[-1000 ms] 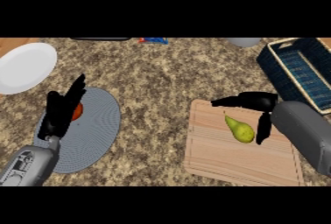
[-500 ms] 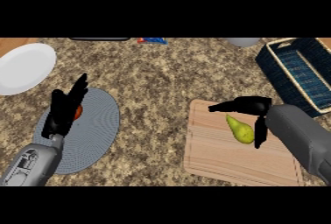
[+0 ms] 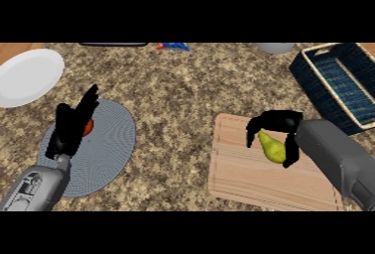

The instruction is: Pick the pear from the cutting board and place it in the basket

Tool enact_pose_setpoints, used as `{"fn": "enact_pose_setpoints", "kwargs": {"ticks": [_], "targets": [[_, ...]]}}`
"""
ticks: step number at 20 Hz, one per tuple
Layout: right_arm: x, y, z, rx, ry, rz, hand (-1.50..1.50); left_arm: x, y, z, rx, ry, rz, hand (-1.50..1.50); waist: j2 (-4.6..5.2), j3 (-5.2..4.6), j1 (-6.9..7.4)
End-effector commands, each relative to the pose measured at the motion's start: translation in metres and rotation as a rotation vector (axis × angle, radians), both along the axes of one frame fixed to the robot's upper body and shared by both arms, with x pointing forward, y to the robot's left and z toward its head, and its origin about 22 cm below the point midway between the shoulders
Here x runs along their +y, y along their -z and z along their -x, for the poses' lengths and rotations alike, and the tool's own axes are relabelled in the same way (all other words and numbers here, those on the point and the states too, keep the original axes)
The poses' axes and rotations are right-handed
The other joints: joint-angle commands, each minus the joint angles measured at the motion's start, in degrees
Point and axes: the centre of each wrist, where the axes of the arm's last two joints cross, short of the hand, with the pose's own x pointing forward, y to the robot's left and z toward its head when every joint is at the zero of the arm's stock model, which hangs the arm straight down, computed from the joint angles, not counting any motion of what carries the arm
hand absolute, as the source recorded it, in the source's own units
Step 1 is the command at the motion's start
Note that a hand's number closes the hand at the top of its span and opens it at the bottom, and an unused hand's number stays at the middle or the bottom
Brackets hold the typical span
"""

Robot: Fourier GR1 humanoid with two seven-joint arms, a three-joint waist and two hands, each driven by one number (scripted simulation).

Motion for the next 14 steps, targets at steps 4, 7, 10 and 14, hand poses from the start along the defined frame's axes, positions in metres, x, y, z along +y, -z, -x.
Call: {"fn": "enact_pose_setpoints", "kwargs": {"ticks": [4,7,10,14], "targets": [[-0.007,0.009,0.004,-0.033,-0.107,-0.122,1.50,-0.002,-0.005,0.001,0.006,0.003,0.004,0.00,0.24,0.26,0.14],[0.026,-0.003,-0.008,-0.201,0.128,0.036,1.50,0.014,0.011,0.002,0.021,-0.020,-0.007,0.00,-0.32,0.10,-1.47],[0.014,-0.017,-0.021,-0.354,0.430,0.262,1.50,0.008,0.006,0.002,0.035,-0.034,-0.001,0.00,-1.18,-0.05,-1.93],[0.057,-0.032,-0.033,-0.535,0.584,0.382,1.50,0.003,-0.007,-0.006,0.001,-0.044,-0.008,0.00,-1.41,-0.03,-2.56]]}}
